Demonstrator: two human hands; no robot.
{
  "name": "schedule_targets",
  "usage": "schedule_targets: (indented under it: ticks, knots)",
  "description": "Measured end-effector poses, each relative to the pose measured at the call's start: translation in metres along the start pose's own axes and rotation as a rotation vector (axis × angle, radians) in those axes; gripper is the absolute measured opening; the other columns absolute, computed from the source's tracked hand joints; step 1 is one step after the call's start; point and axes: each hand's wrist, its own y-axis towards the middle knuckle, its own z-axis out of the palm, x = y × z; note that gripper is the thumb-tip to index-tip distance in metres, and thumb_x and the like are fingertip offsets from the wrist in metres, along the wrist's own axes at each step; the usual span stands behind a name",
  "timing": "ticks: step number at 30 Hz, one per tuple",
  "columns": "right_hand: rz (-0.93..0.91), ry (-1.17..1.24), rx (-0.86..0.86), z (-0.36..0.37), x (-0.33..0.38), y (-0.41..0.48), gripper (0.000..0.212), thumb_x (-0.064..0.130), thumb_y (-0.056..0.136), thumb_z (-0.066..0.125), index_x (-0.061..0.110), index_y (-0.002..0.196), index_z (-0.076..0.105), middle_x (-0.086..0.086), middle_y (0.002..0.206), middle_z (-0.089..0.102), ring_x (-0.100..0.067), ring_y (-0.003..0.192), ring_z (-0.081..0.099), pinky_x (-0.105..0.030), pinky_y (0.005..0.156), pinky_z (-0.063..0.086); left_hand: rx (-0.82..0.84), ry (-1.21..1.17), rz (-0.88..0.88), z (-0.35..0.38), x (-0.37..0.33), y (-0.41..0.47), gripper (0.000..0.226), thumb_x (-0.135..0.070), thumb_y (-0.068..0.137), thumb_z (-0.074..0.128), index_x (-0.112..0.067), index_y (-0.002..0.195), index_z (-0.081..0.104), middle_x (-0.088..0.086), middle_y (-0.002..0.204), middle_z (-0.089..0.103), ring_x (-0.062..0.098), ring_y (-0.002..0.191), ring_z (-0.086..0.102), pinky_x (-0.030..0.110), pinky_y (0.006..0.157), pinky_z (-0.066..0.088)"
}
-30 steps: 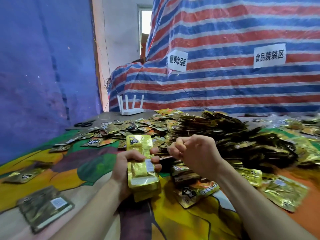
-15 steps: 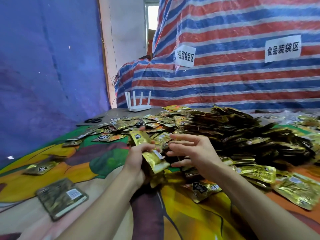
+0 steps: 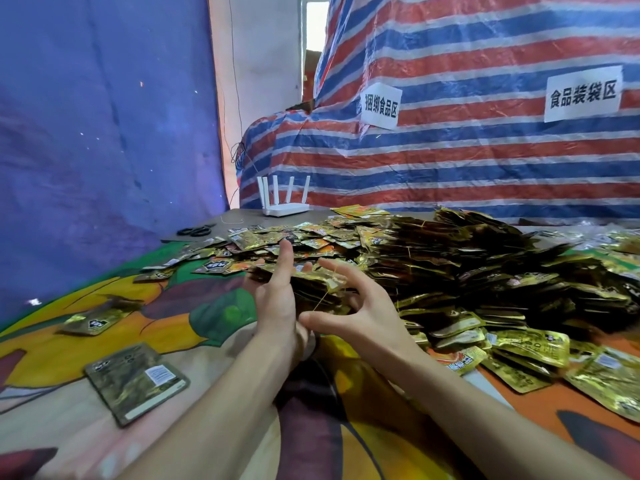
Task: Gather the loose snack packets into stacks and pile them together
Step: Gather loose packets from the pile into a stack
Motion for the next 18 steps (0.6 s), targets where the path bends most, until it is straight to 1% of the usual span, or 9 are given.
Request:
schedule_targets:
  ticks: [2, 4, 5, 7, 9, 11, 13, 16, 18]
  knots:
    - [-0.021, 0.005, -0.037, 0.001, 0.001, -0.001, 0.074, 0.032, 0.062, 0.092, 0.038, 0.13, 0.062, 0.019, 0.127, 0.063, -0.004, 0.123, 0.057, -0.04, 0.109, 0.045, -0.011, 0.005, 0.008, 0.004, 0.001, -0.002, 0.143, -0.069, 0.035, 0.092, -0.019, 0.153, 0.03, 0.016, 0.137, 0.06, 0.041, 0.118, 0.063, 0.062, 0.1, 0.048]
    - [-0.042, -0.009, -0.054, 0.0, 0.001, -0.001, 0.069, 0.027, 0.067, 0.094, 0.039, 0.127, 0.064, 0.017, 0.127, 0.064, -0.006, 0.124, 0.057, -0.041, 0.109, 0.045, -0.046, 0.089, 0.035, 0.006, 0.002, -0.007, 0.143, -0.072, 0.036, 0.089, -0.013, 0.151, 0.029, 0.014, 0.137, 0.058, 0.036, 0.12, 0.061, 0.053, 0.104, 0.047]
    - [-0.051, -0.023, -0.06, 0.0, 0.0, -0.001, 0.067, 0.026, 0.068, 0.093, 0.04, 0.126, 0.064, 0.015, 0.128, 0.063, -0.005, 0.124, 0.055, -0.035, 0.109, 0.045, -0.066, 0.126, 0.067, 0.006, 0.003, -0.007, 0.127, -0.068, 0.047, 0.087, -0.011, 0.146, 0.032, 0.012, 0.133, 0.06, 0.032, 0.114, 0.063, 0.048, 0.102, 0.049]
    - [-0.072, -0.067, -0.067, -0.001, 0.0, 0.001, 0.064, 0.025, 0.067, 0.093, 0.04, 0.123, 0.066, 0.011, 0.129, 0.061, 0.004, 0.122, 0.052, -0.013, 0.101, 0.041, -0.062, 0.16, 0.074, 0.006, 0.004, -0.008, 0.096, -0.06, 0.059, 0.083, -0.014, 0.132, 0.042, 0.012, 0.123, 0.063, 0.028, 0.103, 0.067, 0.045, 0.095, 0.053]
    - [-0.07, -0.082, -0.046, -0.003, 0.0, 0.002, 0.06, 0.021, 0.065, 0.094, 0.036, 0.118, 0.07, 0.008, 0.127, 0.063, 0.008, 0.117, 0.055, -0.002, 0.092, 0.039, 0.056, 0.139, -0.051, 0.004, 0.006, -0.006, 0.1, -0.062, 0.054, 0.087, -0.012, 0.131, 0.049, 0.017, 0.128, 0.062, 0.035, 0.111, 0.067, 0.053, 0.099, 0.052]
    - [-0.051, -0.054, -0.018, -0.007, 0.001, 0.003, 0.054, 0.015, 0.065, 0.093, 0.034, 0.112, 0.074, 0.009, 0.122, 0.067, 0.008, 0.114, 0.058, -0.001, 0.09, 0.041, 0.182, 0.11, -0.188, 0.003, 0.004, -0.007, 0.101, -0.062, 0.063, 0.083, -0.009, 0.141, 0.048, 0.017, 0.141, 0.055, 0.038, 0.123, 0.06, 0.055, 0.105, 0.048]
    - [-0.022, -0.016, 0.001, -0.012, 0.002, 0.004, 0.051, 0.011, 0.065, 0.093, 0.032, 0.108, 0.076, 0.016, 0.113, 0.07, 0.011, 0.107, 0.061, -0.004, 0.085, 0.046, 0.224, 0.085, -0.248, 0.001, 0.004, -0.008, 0.091, -0.056, 0.079, 0.076, -0.007, 0.149, 0.043, 0.018, 0.147, 0.05, 0.039, 0.127, 0.057, 0.055, 0.108, 0.046]
    - [0.021, 0.019, 0.025, -0.017, 0.003, 0.005, 0.052, 0.011, 0.062, 0.095, 0.028, 0.108, 0.076, 0.015, 0.107, 0.072, 0.009, 0.094, 0.067, -0.009, 0.073, 0.051, 0.245, 0.11, -0.266, 0.003, 0.002, -0.012, 0.072, -0.051, 0.089, 0.067, -0.002, 0.141, 0.052, 0.022, 0.137, 0.058, 0.04, 0.121, 0.061, 0.053, 0.104, 0.049]
    - [0.036, 0.007, 0.033, -0.019, 0.005, 0.005, 0.054, 0.018, 0.059, 0.097, 0.033, 0.108, 0.077, 0.016, 0.106, 0.072, 0.005, 0.092, 0.068, -0.012, 0.072, 0.051, 0.287, 0.115, -0.271, 0.0, 0.001, -0.01, 0.06, -0.047, 0.095, 0.058, 0.002, 0.131, 0.06, 0.024, 0.121, 0.068, 0.038, 0.109, 0.068, 0.045, 0.088, 0.058]
